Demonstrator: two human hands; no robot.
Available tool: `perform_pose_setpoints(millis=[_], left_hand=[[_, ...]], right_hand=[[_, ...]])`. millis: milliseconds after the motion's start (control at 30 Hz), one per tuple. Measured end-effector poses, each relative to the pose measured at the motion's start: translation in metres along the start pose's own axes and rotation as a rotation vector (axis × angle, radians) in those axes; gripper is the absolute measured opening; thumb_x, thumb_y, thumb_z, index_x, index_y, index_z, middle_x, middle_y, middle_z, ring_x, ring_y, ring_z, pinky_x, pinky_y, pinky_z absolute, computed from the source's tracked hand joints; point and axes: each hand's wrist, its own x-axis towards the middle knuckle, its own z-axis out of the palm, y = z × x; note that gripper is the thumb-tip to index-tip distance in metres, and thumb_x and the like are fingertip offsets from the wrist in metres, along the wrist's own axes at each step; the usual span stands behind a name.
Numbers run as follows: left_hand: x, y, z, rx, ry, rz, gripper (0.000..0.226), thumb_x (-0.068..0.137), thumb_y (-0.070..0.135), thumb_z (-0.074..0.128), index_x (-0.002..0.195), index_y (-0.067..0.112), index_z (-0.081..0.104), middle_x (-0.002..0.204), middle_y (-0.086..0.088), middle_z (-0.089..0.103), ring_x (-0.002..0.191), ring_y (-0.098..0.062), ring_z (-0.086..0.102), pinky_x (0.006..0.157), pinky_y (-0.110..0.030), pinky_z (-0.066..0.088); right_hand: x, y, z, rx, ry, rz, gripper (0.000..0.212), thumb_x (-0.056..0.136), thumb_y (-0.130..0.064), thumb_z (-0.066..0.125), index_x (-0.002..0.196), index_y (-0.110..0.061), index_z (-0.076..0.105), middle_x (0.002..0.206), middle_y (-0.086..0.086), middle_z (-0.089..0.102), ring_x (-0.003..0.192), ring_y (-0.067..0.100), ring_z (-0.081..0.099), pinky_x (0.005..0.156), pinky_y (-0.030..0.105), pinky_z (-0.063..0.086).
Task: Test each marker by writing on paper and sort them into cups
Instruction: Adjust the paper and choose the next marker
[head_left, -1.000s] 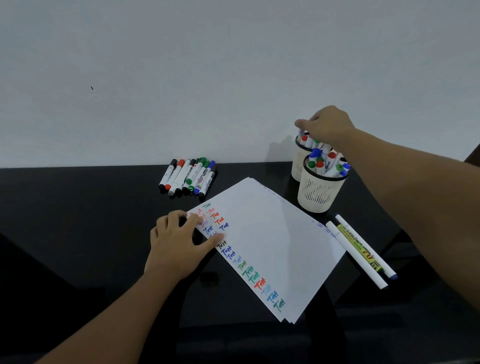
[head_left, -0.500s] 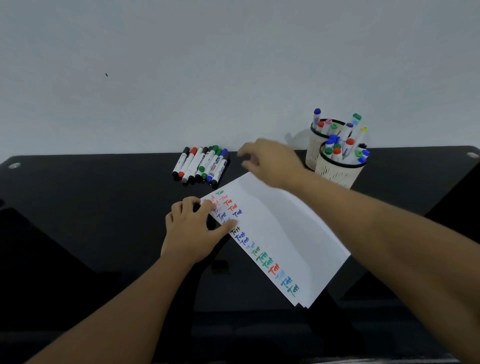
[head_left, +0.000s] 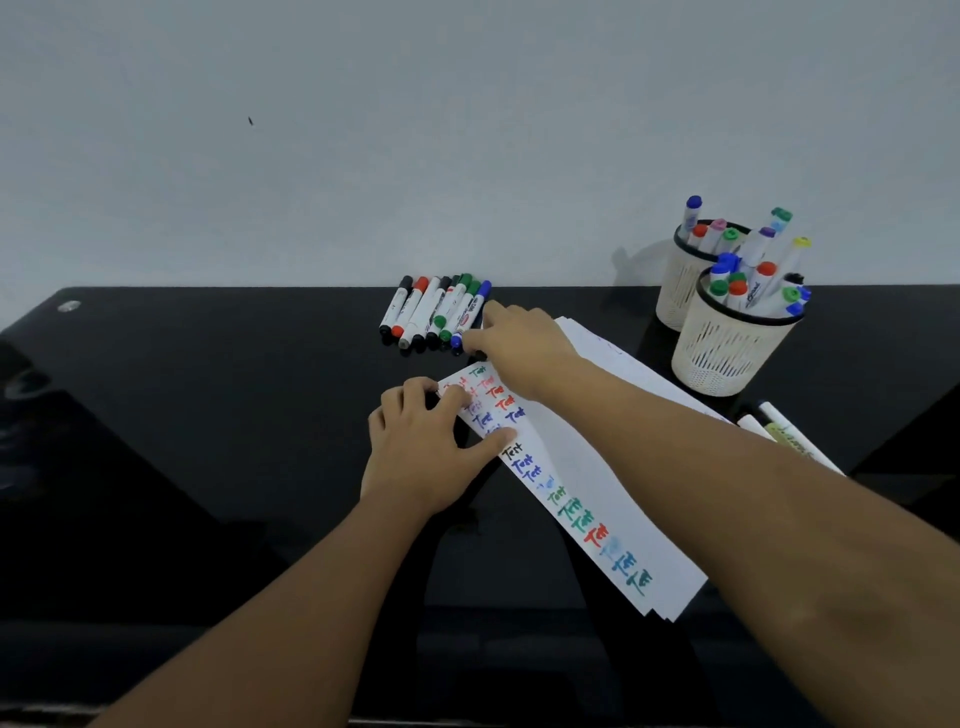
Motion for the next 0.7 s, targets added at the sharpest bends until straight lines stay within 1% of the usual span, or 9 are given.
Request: perform_pose_setpoints(millis=[67,200,300,367,433,500,567,633,700], left_hand=[[0.000,0.000,0.001,0.003,0.007,0.004,0.067,0.081,0.089,0.041,0.126,0.040,0.051,0.135,0.007,0.034,0.131,-0.018,0.024,0.115,-0.041,0.021],[0.000,-0.001,0.001,-0.015,0.021,0.004,0.067,0.080,0.089,0.042,0.125,0.039,0.051,0.134,0.008,0.035,0.130,-0.017,0.025,0.115,-0.041,0.022],[-0.001,0.001,0.001,-0.035,0.028,0.002,0.072,0.082,0.087,0.043,0.132,0.034,0.045,0.135,0.006,0.038,0.130,-0.018,0.028,0.114,-0.041,0.024],[0.001,0.002,-0.002,-0.114,0.049,-0.041,0.077,0.085,0.083,0.045,0.140,0.028,0.038,0.139,0.004,0.042,0.132,-0.020,0.032,0.114,-0.043,0.028],[0.002,0.003,-0.005,-0.211,0.071,-0.055,0.073,0.092,0.074,0.044,0.147,0.026,0.033,0.141,0.003,0.045,0.131,-0.020,0.039,0.112,-0.045,0.033],[-0.001,0.004,-0.008,-0.244,0.086,0.008,0.055,0.100,0.060,0.042,0.144,0.027,0.036,0.133,0.005,0.052,0.122,-0.019,0.046,0.104,-0.043,0.041],[-0.004,0.006,-0.010,-0.253,0.125,0.074,0.036,0.104,0.049,0.040,0.132,0.027,0.046,0.114,0.008,0.057,0.104,-0.017,0.052,0.090,-0.041,0.046],[-0.006,0.006,-0.011,-0.282,0.164,0.077,0.031,0.105,0.042,0.045,0.130,0.025,0.050,0.109,0.010,0.056,0.097,-0.014,0.050,0.086,-0.038,0.047],[-0.006,0.004,-0.010,-0.289,0.166,0.079,0.035,0.104,0.039,0.049,0.136,0.024,0.050,0.115,0.007,0.055,0.102,-0.014,0.049,0.088,-0.036,0.046]], right_hand=[[-0.001,0.002,0.001,-0.031,0.066,-0.056,0.044,0.096,-0.018,0.069,0.136,-0.031,0.056,0.127,0.007,0.051,0.107,0.026,0.053,0.082,0.037,0.039],[-0.005,0.007,0.003,0.016,0.397,-0.083,0.030,0.093,-0.017,0.073,0.121,-0.018,0.062,0.121,0.010,0.062,0.098,0.029,0.061,0.080,0.038,0.047],[-0.025,0.000,-0.017,0.472,0.544,0.085,0.021,0.107,-0.031,0.051,0.122,-0.016,0.054,0.102,0.001,0.068,0.082,0.023,0.065,0.069,0.036,0.049],[-0.040,-0.009,-0.028,0.841,0.631,0.273,0.020,0.108,-0.034,0.048,0.122,-0.019,0.047,0.093,-0.005,0.067,0.076,0.015,0.065,0.065,0.033,0.049],[-0.055,-0.017,-0.033,1.161,0.709,0.443,0.019,0.107,-0.031,0.052,0.121,-0.019,0.046,0.091,-0.007,0.067,0.077,0.010,0.066,0.067,0.025,0.051],[-0.070,-0.025,-0.033,1.359,0.718,0.549,0.017,0.106,-0.026,0.054,0.120,-0.019,0.046,0.094,-0.008,0.065,0.079,0.010,0.068,0.069,0.022,0.052],[-0.084,-0.027,-0.027,1.488,0.660,0.586,0.015,0.107,-0.022,0.053,0.120,-0.020,0.045,0.100,-0.005,0.065,0.080,0.011,0.072,0.071,0.027,0.057],[-0.096,-0.027,-0.021,1.592,0.594,0.621,0.014,0.108,-0.021,0.052,0.119,-0.022,0.044,0.103,0.003,0.068,0.083,0.013,0.076,0.076,0.035,0.061],[-0.105,-0.025,-0.015,1.690,0.547,0.679,0.013,0.108,-0.021,0.052,0.119,-0.023,0.044,0.103,0.010,0.069,0.087,0.015,0.077,0.082,0.037,0.062]])
